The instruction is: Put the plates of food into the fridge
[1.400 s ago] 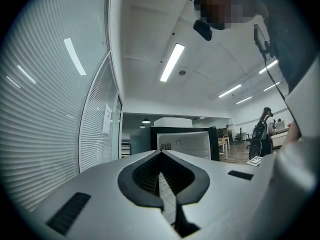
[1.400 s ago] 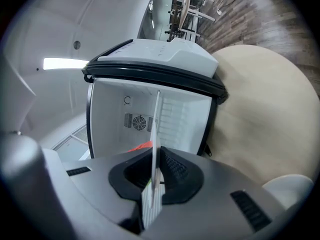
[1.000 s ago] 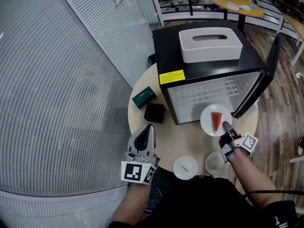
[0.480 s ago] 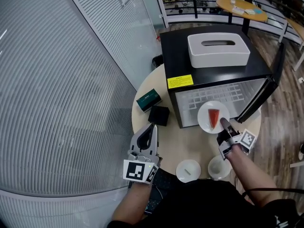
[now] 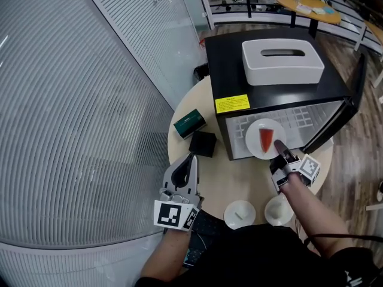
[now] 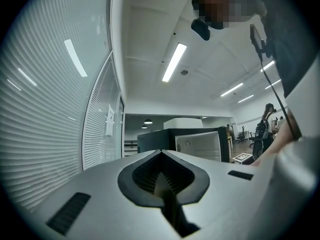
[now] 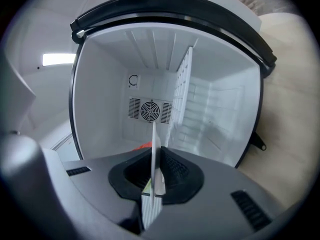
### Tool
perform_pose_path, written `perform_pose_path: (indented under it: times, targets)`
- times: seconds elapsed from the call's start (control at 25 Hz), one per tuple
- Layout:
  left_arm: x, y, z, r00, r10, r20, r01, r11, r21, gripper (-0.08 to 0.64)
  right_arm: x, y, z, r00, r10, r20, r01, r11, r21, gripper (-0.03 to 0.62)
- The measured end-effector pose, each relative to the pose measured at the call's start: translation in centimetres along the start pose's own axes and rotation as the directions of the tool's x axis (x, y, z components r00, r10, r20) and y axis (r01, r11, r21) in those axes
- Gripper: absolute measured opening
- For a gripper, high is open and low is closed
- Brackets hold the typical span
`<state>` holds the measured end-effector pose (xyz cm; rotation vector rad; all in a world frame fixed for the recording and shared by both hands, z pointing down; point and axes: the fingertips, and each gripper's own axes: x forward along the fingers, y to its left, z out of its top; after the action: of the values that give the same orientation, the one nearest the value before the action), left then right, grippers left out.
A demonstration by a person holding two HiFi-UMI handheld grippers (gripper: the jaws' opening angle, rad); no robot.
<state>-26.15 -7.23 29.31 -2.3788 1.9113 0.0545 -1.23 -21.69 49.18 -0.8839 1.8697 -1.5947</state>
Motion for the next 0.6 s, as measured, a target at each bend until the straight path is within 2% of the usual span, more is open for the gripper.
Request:
perform_pose_path:
  times: [0.6]
  targets:
    - [0.2,2.5,-1.4,0.998,0.047,-0.029,-0.047,0.999,-0.015,0.003,3.6,-2.2,-0.7,0.997,-0.07,0.044,0.068,0.996,0.058,0.028]
